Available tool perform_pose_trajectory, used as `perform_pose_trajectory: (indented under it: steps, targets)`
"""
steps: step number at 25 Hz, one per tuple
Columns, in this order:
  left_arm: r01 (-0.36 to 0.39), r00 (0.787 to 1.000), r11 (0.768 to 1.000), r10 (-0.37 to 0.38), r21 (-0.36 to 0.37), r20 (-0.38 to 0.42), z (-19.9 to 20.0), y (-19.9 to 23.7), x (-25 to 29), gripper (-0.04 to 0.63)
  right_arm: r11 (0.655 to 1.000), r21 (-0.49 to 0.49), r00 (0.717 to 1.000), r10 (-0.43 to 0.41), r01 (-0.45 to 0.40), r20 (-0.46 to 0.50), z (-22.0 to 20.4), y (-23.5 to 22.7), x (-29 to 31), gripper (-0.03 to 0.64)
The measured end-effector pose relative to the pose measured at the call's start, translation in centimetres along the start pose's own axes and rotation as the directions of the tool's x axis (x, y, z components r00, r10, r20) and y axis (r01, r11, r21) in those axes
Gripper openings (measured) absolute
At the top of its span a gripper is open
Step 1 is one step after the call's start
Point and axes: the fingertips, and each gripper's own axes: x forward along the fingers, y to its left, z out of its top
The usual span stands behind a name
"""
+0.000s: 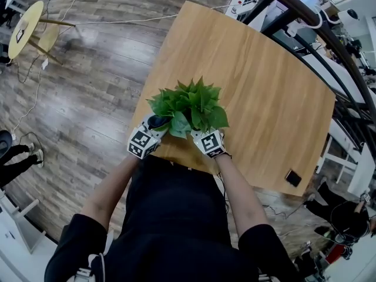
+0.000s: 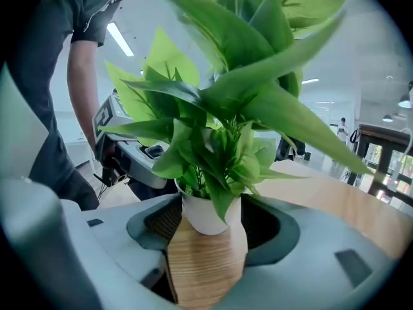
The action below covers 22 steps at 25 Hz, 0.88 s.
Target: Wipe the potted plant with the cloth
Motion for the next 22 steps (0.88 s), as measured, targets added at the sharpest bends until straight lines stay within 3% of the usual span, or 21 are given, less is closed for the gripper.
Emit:
perform_pose_trajectory:
  steps: [7, 14, 17, 20, 22]
  targets:
    - [0.007, 1.000, 0.998, -0.006, -0.064, 0.017, -0.7, -0.8, 0.0, 0.184, 1.000, 0.009, 1.000, -0.008, 0.008, -0.020, -0.3, 0.6, -0.2, 0.273]
    - [-0.024, 0.999, 0.997, 0.027, -0.079, 0.033, 0.8, 0.9, 0.1, 0.184, 0.990, -0.088, 0.993, 0.104, -0.108, -0.047, -1.7, 2.9, -1.7, 0.272]
    - [-0.019, 1.000, 0.998, 0.020, -0.056, 0.021, 0.3, 1.1, 0.3, 0.184, 0.991, -0.113, 0.995, 0.058, -0.067, -0.082, -3.3, 1.9, -1.9, 0.273]
    - [-0.022, 1.000, 0.999, 0.022, -0.040, 0.010, -0.2, 1.3, 0.3, 0.184, 0.999, -0.040, 0.999, -0.001, 0.000, -0.042, -2.2, -0.5, -1.9, 0.273]
    - [-0.023, 1.000, 0.999, 0.023, -0.040, 0.011, -0.1, 1.4, 0.3, 0.184, 0.999, -0.049, 1.000, 0.011, -0.011, -0.017, -1.2, -0.8, -1.4, 0.273]
